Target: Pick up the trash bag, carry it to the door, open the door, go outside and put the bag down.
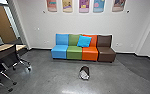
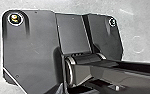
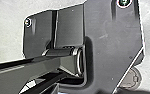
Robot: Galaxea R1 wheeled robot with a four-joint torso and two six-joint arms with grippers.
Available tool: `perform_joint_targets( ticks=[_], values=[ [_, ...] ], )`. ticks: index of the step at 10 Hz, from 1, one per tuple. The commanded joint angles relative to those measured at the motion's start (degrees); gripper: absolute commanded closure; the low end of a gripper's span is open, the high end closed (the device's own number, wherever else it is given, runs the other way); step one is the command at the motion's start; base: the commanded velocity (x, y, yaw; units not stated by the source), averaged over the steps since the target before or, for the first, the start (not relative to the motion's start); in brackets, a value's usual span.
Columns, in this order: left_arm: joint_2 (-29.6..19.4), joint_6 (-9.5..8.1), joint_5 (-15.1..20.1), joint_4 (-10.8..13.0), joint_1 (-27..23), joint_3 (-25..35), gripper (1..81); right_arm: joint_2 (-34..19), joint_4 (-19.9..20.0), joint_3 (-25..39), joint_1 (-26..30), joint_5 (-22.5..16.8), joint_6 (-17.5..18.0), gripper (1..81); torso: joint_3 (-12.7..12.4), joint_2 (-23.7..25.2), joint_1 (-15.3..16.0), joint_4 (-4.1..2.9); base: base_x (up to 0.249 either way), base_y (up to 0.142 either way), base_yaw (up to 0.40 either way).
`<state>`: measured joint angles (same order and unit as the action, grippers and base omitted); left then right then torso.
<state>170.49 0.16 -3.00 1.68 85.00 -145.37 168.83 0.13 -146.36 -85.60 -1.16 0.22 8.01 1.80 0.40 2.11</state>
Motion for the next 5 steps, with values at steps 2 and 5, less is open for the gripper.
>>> perform_joint_targets(
  ticks=[2, 5],
  values=[
    [-0.1, 0.37, 3.3, 0.4, -2.1, 0.6, 1.0, -0.1, -0.3, 0.4, 2.1, -3.6, -0.4, 1.0, 0.0, 0.0, 0.0, 0.00, 0.162, -0.074, 0.000],
    [-0.1, 0.37, 3.3, 0.4, -2.1, 0.6, 1.0, -0.2, -0.2, 0.4, 2.1, -3.6, -0.4, 1.0, 0.0, 0.0, 0.0, 0.00, 0.163, -0.084, 0.000]
  ],
)
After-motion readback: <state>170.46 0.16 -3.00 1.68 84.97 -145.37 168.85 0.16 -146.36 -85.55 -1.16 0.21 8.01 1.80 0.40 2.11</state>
